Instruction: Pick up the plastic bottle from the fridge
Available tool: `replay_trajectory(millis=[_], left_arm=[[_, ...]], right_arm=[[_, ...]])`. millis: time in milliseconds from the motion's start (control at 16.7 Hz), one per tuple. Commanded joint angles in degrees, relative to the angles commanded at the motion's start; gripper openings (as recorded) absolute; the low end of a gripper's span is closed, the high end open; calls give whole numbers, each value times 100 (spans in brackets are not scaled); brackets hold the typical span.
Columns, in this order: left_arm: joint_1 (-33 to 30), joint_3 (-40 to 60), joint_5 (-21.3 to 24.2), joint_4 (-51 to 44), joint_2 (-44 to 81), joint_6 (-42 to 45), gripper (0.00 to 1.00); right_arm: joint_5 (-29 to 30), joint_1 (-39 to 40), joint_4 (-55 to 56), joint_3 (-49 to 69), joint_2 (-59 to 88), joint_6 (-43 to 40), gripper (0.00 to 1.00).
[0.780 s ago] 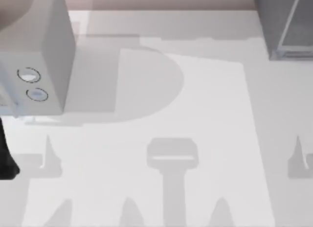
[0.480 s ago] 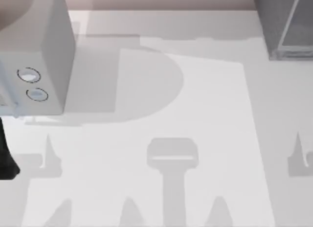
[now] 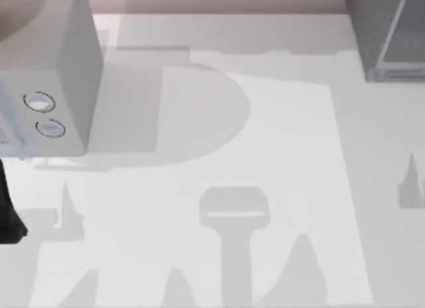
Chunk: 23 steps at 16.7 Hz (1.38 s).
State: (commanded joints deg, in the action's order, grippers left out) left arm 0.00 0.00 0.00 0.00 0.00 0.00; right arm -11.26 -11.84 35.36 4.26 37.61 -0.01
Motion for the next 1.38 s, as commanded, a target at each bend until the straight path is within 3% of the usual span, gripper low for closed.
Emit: replay_trajectory(millis=[420, 780, 1380], left_arm=[[0, 0, 0, 0, 0, 0, 100], [0, 0, 0, 0, 0, 0, 100], [0, 0, 0, 0, 0, 0, 100]], right_arm=[[-1046, -1083, 3261, 276, 3979, 66, 100], [-1679, -1730, 5271, 546, 6056, 100, 100], [-1778, -1810, 5668, 691, 6546, 102, 100]])
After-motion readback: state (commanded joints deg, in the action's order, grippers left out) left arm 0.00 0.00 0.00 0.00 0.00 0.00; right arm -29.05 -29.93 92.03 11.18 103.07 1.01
